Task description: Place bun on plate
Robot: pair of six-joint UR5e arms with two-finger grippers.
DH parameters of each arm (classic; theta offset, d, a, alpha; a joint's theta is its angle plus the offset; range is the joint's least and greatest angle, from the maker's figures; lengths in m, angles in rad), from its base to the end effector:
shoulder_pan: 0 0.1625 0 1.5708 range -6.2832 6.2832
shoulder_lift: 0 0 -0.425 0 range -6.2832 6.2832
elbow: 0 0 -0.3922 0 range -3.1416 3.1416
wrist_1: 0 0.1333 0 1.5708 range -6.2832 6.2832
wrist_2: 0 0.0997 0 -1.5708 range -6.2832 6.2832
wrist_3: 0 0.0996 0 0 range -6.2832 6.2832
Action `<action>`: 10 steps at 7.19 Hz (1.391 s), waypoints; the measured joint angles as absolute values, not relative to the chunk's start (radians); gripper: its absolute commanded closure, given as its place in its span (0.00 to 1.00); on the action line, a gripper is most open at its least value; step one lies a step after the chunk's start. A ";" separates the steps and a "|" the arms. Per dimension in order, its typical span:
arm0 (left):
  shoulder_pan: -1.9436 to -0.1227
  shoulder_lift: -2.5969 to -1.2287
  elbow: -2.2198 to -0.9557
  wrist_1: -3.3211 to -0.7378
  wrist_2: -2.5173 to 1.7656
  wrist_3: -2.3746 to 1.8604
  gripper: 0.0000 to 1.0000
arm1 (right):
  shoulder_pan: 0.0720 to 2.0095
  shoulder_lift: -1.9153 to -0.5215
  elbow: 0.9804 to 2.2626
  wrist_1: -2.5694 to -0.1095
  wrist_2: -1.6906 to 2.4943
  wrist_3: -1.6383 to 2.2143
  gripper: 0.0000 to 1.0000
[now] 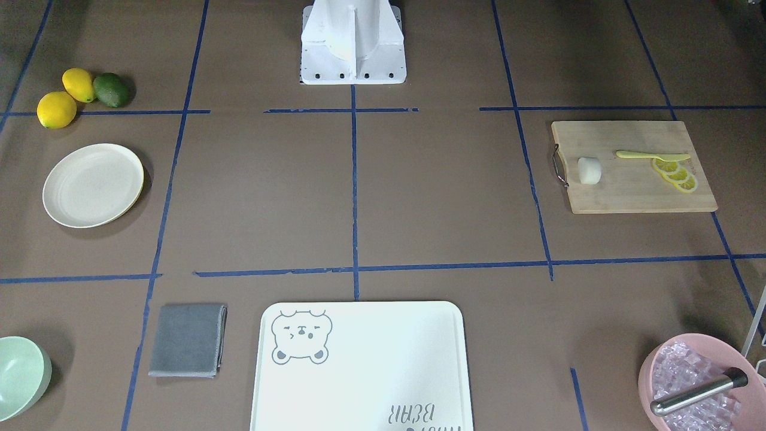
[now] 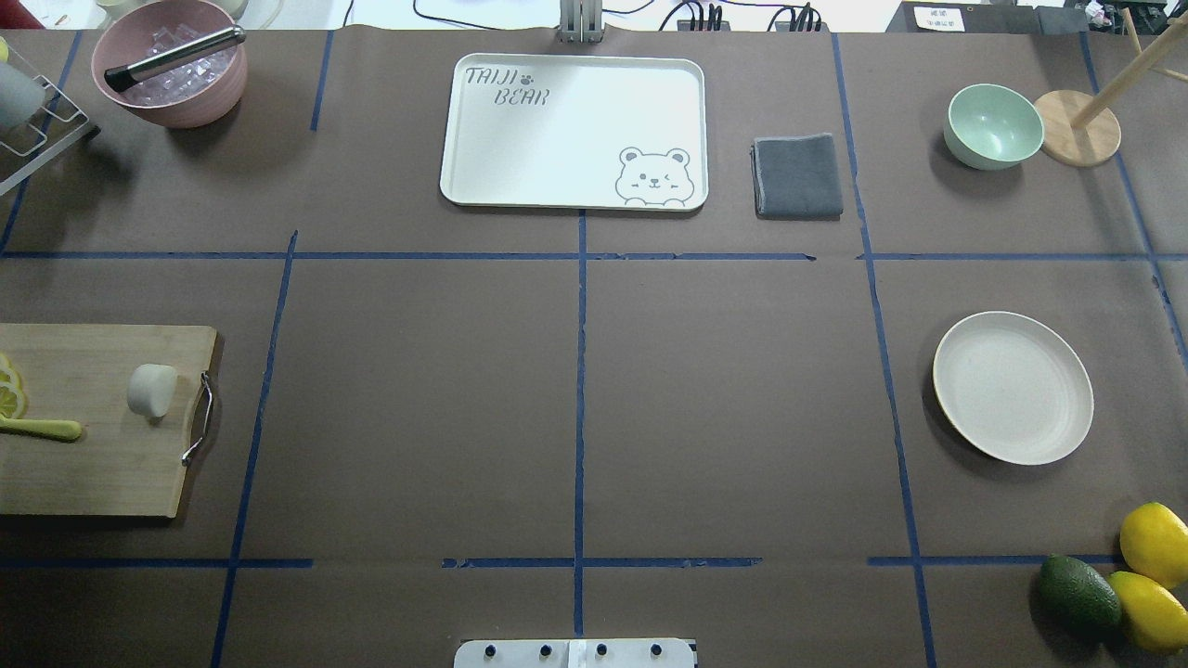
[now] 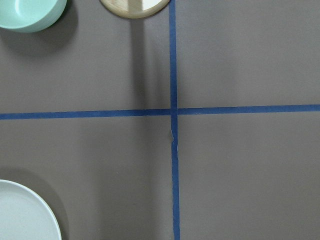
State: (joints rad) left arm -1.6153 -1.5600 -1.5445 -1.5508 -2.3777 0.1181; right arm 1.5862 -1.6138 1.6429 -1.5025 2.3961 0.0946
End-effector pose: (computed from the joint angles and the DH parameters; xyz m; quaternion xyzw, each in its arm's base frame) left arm -0.0828 -0.4797 0.6765 0.0057 0.3933 0.0226 0.9191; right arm 0.0675 -0.4786 0.6332 0.0287 -0.4020 0.0308 0.9147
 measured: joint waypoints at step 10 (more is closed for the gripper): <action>-1.616 -1.563 -1.551 -1.555 -2.380 0.120 0.00 | 1.475 -1.559 1.693 -1.496 2.388 0.170 0.00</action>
